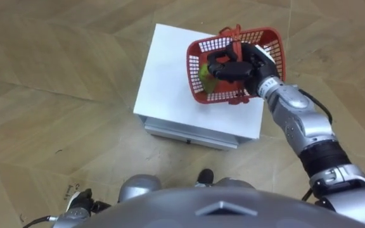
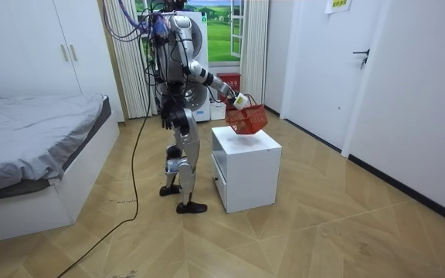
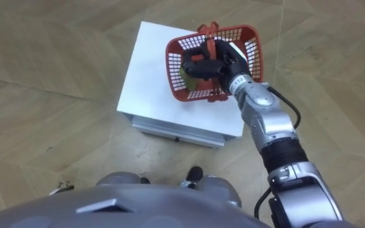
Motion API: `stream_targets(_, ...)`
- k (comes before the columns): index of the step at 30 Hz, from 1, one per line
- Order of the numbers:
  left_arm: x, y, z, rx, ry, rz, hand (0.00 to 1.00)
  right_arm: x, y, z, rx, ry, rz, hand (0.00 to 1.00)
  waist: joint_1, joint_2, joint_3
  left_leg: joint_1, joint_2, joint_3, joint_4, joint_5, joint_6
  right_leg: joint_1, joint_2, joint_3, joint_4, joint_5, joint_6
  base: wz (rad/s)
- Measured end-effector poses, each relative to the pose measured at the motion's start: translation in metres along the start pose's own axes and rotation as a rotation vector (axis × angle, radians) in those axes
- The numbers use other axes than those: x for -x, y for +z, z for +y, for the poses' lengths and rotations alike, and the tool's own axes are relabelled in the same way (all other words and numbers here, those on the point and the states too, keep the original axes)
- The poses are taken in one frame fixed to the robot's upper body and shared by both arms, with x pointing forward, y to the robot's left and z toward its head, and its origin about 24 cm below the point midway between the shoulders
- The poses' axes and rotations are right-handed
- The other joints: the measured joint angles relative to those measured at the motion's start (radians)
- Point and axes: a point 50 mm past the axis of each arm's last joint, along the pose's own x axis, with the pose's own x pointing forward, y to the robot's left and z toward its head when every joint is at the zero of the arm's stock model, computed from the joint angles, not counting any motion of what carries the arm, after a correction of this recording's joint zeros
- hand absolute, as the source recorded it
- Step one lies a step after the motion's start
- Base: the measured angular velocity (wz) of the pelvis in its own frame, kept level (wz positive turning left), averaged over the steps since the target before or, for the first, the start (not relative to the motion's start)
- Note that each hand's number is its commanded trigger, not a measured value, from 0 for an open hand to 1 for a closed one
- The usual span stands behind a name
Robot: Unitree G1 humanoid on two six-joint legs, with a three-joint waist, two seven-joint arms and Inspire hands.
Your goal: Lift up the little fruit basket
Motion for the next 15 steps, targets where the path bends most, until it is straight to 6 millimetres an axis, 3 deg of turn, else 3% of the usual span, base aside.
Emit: stream_targets(15, 0.000, -0.002, -0.003, -0.059, -0.012, 0.025, 0.00, 0.001, -0.027, -0.004, -0.029, -0.040, 0.106, 0.00, 0.011, -0.006, -0.0058, -0.039, -0.005, 0.004, 0.020, 0.000, 0.000, -0.024, -0.012, -0.022, 0.004, -0.004, 0.000, 0.02)
